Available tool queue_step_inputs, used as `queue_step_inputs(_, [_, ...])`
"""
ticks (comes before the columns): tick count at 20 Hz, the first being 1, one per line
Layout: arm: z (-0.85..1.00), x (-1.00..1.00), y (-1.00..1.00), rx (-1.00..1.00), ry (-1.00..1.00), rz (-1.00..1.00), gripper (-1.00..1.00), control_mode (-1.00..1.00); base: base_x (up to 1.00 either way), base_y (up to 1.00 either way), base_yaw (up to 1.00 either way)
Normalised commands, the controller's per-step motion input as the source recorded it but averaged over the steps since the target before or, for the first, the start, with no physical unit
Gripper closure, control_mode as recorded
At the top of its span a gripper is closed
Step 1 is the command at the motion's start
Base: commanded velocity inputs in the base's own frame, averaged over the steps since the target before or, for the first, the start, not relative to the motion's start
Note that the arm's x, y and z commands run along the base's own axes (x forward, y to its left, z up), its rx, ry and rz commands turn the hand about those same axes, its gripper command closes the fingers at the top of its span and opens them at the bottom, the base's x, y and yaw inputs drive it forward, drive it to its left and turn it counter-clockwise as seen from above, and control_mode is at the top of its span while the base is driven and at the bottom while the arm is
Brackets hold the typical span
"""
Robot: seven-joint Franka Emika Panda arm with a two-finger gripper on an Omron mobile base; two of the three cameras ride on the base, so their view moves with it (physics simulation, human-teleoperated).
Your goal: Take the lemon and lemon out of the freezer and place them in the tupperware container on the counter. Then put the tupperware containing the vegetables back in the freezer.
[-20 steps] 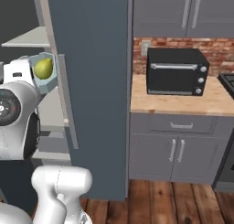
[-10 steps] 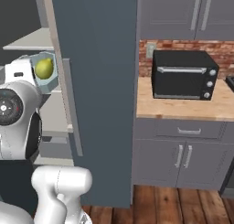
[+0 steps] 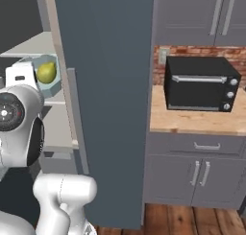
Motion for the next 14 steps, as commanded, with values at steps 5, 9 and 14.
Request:
queue_step_inputs(5, [0.00, 0.00, 0.00, 0.00, 0.00, 0.00, 1.00, 1.00, 0.00, 0.42, 0.00])
queue_step_inputs(9, [0.00, 0.00, 0.00, 0.00, 0.00, 0.00, 1.00, 1.00, 0.00, 0.43, 0.00])
queue_step_inputs(14, [0.00, 0.00, 0.00, 0.00, 0.00, 0.00, 1.00, 1.00, 0.17, 0.22, 0.00])
